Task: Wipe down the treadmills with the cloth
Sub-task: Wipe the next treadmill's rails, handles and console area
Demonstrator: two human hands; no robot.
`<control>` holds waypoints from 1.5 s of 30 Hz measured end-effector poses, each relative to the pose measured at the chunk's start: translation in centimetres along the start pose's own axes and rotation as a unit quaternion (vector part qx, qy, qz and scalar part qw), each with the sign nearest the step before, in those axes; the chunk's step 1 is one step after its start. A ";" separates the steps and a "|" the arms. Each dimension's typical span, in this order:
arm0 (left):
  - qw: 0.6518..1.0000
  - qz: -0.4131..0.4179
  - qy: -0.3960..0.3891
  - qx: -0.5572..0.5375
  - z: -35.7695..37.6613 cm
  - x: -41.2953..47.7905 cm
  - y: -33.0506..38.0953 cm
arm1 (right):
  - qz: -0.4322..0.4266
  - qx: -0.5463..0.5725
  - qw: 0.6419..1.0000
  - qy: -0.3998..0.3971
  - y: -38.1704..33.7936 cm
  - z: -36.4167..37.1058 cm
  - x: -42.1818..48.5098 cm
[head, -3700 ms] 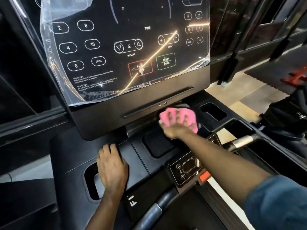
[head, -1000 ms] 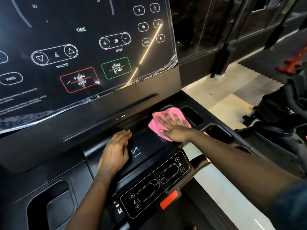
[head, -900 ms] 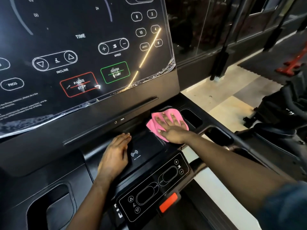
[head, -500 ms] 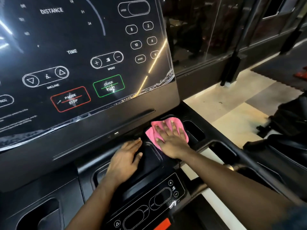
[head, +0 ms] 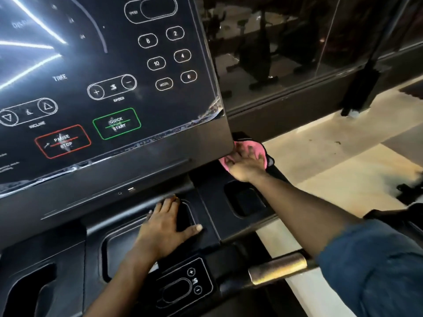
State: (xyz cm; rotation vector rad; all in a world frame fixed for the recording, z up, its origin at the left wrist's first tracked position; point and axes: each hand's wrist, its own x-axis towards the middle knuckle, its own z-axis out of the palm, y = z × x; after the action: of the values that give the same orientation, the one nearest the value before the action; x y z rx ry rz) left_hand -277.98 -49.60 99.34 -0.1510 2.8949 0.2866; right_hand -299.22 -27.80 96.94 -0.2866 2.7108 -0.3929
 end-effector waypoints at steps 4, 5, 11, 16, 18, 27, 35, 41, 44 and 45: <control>0.999 -0.007 0.024 0.040 0.7 0.5 0.6 | 0.039 0.057 0.998 0.012 4.1 0.5 -1.0; 0.999 -0.008 0.028 0.043 0.8 0.7 0.7 | 0.045 0.065 0.997 0.019 5.2 0.7 -1.5; 0.998 0.015 0.031 0.051 0.8 1.1 0.9 | 0.067 0.121 0.990 0.036 7.3 0.1 1.3; 0.999 0.007 0.028 0.028 0.7 1.0 1.2 | -0.019 0.047 0.998 0.047 2.8 -2.1 6.3; 0.999 -0.002 0.027 0.022 0.8 0.7 1.2 | -0.074 -0.008 0.996 0.039 1.3 -1.2 4.4; 1.000 -0.005 0.012 0.027 1.0 0.2 1.7 | -0.099 0.130 0.985 0.051 9.3 -0.3 3.6; 0.993 0.073 0.012 0.095 1.1 1.0 1.0 | -0.180 -0.038 0.980 0.076 2.9 1.5 0.3; 0.990 0.085 -0.011 0.114 1.5 1.7 0.3 | -0.202 -0.033 0.977 0.057 7.9 0.9 2.4; 0.991 0.081 -0.023 0.109 1.6 1.9 -0.1 | -0.126 0.035 0.990 0.052 6.9 -2.0 3.9; 0.990 0.082 -0.024 0.111 1.5 1.9 0.0 | -0.102 0.040 0.993 0.044 6.6 -2.6 3.6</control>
State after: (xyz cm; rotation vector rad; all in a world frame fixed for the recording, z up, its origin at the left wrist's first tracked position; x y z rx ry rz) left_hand -279.52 -49.47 97.43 0.1315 2.8693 -0.0072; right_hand -304.44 -21.89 96.01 -0.5391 2.7508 -0.5827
